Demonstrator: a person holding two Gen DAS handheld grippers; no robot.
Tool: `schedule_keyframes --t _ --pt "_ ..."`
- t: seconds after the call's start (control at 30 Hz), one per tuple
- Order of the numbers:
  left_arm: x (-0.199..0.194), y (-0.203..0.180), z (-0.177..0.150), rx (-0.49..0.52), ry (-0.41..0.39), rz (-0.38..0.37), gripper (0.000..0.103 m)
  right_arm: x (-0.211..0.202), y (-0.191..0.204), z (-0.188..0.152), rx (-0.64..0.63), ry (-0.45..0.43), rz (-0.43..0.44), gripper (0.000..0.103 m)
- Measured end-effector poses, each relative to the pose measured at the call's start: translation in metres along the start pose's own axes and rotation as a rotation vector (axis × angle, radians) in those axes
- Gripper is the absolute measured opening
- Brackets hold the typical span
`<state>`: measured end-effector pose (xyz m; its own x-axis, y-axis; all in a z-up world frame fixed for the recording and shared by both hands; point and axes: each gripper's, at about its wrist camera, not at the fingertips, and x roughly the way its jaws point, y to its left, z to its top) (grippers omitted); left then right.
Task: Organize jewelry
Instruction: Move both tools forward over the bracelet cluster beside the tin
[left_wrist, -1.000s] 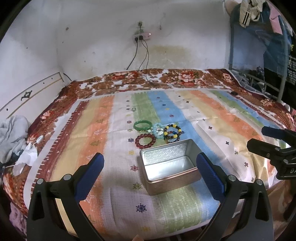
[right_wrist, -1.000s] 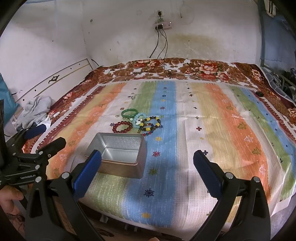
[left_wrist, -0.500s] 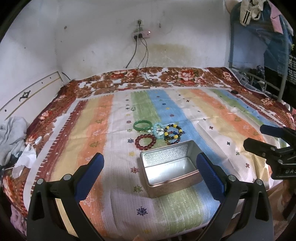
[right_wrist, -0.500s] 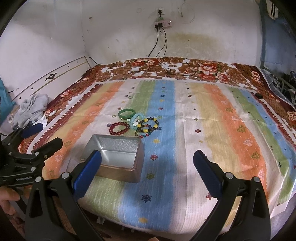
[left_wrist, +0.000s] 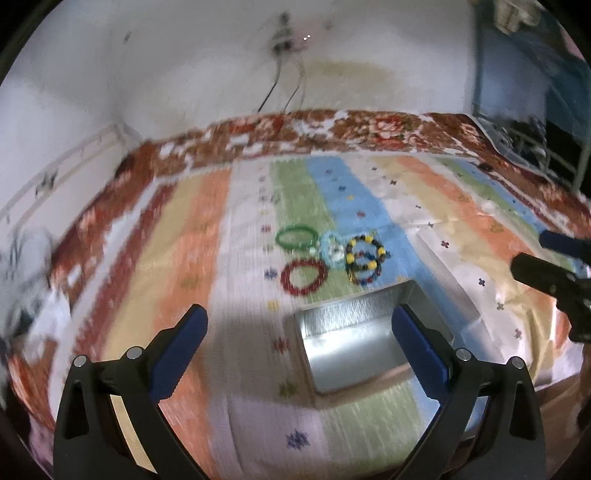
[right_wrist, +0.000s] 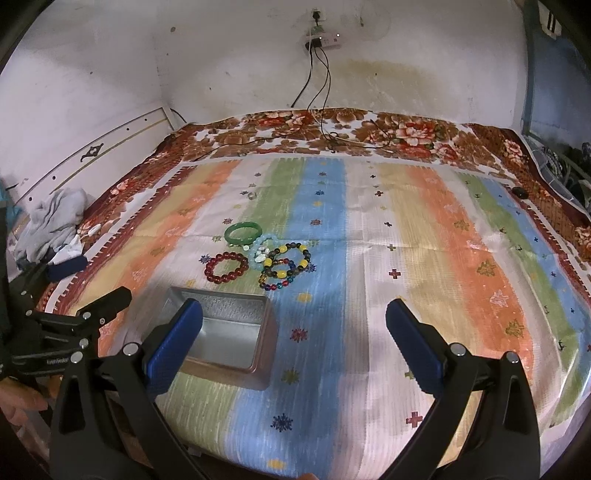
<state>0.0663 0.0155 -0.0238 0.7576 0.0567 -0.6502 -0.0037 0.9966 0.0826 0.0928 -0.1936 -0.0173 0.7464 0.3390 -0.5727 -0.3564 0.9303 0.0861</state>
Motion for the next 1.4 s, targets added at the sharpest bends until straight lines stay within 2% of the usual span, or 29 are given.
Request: schedule_keyframes --t 0.07,0.2,0.4,0.6,0.73,0.87,1.13,1.4 --pt "0.003 -0.003 0.003 0.035 -0.013 0.001 0.098 0.003 -0.001 0.002 -0.01 0.006 0.006 0.098" --pt "0.014 0.0 0.007 0.006 0.026 -0.03 0.098 0.006 0.001 0.005 -0.023 0.01 0.004 0.098" --pt "0.022 0.004 0.015 -0.021 -0.014 -0.041 0.098 0.017 0.001 0.01 -0.017 0.022 -0.002 0.098" --pt "0.042 0.01 0.025 -0.055 0.039 -0.044 0.097 0.032 0.001 0.016 -0.021 0.039 -0.014 0.098" --pt "0.055 0.022 0.031 -0.108 0.073 0.003 0.097 0.043 -0.001 0.02 -0.017 0.055 -0.021 0.098" --pt "0.066 0.032 0.036 -0.15 0.104 -0.016 0.097 0.054 -0.006 0.025 -0.005 0.077 -0.02 0.098" --pt "0.079 0.034 0.052 -0.121 0.08 -0.038 0.097 0.077 -0.008 0.033 -0.009 0.108 -0.026 0.098" --pt "0.107 0.038 0.062 -0.105 0.123 -0.033 0.097 0.101 -0.009 0.04 -0.017 0.162 -0.015 0.098"
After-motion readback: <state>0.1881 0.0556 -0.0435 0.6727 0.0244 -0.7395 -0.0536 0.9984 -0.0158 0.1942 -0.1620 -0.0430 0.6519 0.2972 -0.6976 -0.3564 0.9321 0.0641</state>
